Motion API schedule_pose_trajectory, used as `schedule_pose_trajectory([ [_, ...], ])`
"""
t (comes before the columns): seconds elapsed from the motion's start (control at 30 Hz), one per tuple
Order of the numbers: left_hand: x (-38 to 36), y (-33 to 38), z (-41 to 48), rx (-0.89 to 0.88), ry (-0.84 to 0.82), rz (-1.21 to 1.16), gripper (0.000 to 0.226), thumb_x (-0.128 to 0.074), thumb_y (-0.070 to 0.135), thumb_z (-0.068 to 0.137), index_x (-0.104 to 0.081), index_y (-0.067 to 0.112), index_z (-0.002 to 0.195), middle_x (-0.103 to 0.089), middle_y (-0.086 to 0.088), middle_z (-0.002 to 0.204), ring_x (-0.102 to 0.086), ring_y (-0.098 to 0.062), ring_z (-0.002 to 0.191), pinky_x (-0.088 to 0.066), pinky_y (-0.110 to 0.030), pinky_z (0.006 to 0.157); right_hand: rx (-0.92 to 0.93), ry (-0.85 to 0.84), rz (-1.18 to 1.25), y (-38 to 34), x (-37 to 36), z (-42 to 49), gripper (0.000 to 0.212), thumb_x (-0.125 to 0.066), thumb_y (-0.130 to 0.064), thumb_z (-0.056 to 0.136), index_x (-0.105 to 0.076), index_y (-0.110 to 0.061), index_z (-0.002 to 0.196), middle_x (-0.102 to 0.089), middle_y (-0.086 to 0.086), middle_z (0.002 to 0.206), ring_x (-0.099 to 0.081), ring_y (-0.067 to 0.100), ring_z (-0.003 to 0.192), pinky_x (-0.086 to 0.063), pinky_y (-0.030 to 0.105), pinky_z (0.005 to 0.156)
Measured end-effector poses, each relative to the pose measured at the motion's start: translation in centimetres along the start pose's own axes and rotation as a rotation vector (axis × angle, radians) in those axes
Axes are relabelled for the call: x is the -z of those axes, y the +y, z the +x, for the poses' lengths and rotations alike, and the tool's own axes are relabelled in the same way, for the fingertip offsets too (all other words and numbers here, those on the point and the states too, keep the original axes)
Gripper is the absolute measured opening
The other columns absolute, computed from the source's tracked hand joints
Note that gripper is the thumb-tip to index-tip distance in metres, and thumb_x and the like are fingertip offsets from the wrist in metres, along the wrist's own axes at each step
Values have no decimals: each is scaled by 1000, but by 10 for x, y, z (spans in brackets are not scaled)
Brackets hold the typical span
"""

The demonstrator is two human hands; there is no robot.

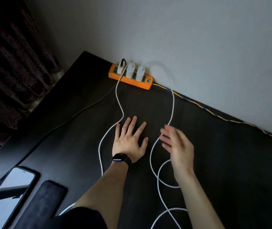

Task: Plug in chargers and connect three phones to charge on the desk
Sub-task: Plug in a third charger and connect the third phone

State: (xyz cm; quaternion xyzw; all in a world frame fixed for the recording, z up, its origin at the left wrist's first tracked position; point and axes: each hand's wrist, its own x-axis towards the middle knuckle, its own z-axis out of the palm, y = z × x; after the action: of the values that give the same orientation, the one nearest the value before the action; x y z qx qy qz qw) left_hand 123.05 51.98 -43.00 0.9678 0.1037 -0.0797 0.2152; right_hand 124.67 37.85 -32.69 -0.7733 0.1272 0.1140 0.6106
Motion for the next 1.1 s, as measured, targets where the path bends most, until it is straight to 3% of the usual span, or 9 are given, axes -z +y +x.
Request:
schedule_pose_trajectory([
  [0.07, 3, -3, 2, -14, -25, -9, 66, -33, 61, 94, -12, 45, 154, 6, 8, 166, 12, -16, 152, 9, -48, 122, -28, 7, -25, 15, 21, -45, 18, -54, -37, 99, -70, -35, 106, -75, -13, 104, -71, 2, 96, -56, 29, 84],
  [0.17, 20, -7, -7, -66, -214, -16, 68, -47, 50, 94, -21, 37, 155, 0, 4, 167, 7, -18, 153, 4, -46, 123, -94, 65, -50, 44, 47, -106, 18, -56, -28, 99, -73, -28, 103, -77, -10, 98, -73, 8, 91, -56, 32, 82],
  [0.3, 56, -7, -87, -93, -237, -164, 46, -51, 34, 95, -50, 28, 140, -45, 2, 149, -34, -20, 140, -31, -39, 115, -226, 131, -67, 81, 68, -196, 16, -59, -24, 98, -74, -26, 101, -77, -9, 95, -73, 9, 90, -56, 33, 83],
  [0.4, 69, -16, -170, -104, -216, -221, 44, -55, 33, 92, -55, 29, 135, -56, 5, 137, -46, -19, 129, -41, -37, 106, -337, 160, -90, 108, 74, -254, 14, -60, -22, 98, -72, -28, 99, -77, -7, 94, -73, 11, 92, -56, 32, 84],
  [0.63, 67, -67, -298, 91, -185, -80, 61, -66, 40, 86, -47, 20, 140, -40, -9, 142, -39, -32, 127, -39, -41, 105, -485, 229, -152, 154, 62, -338, 17, -64, -18, 95, -70, -33, 92, -76, -3, 96, -74, 12, 84, -57, 39, 87],
  [0.77, 60, -83, -324, 202, -274, 38, 82, -67, 54, 83, -33, 15, 147, -33, -15, 142, -35, -37, 128, -38, -42, 104, -550, 300, -238, 175, 65, -360, 16, -63, -23, 94, -63, -26, 110, -73, -1, 104, -71, 24, 98, -52, 37, 93],
  [0.87, 56, -87, -328, 235, -294, 71, 89, -68, 61, 79, -33, 14, 147, -33, -16, 140, -33, -37, 129, -40, -44, 103, -597, 441, -284, 177, 76, -365, 30, -64, -25, 94, -55, -9, 118, -71, 7, 108, -65, 33, 104, -45, 32, 84],
  [0.97, 51, -76, -324, 229, -261, 78, 96, -68, 64, 78, -28, 13, 149, -32, -16, 141, -32, -36, 130, -36, -44, 107, -628, 541, -323, 181, 97, -360, 38, -63, -31, 94, -50, -5, 119, -67, 10, 115, -63, 35, 105, -47, 37, 81],
  [1.1, 45, -66, -317, 265, -202, 162, 90, -69, 55, 80, -27, 18, 150, -30, -16, 147, -32, -36, 132, -39, -46, 106, -635, 485, -483, 190, 116, -342, 45, -57, -45, 95, -47, -9, 120, -55, 12, 123, -61, 37, 99, -44, 39, 74],
])
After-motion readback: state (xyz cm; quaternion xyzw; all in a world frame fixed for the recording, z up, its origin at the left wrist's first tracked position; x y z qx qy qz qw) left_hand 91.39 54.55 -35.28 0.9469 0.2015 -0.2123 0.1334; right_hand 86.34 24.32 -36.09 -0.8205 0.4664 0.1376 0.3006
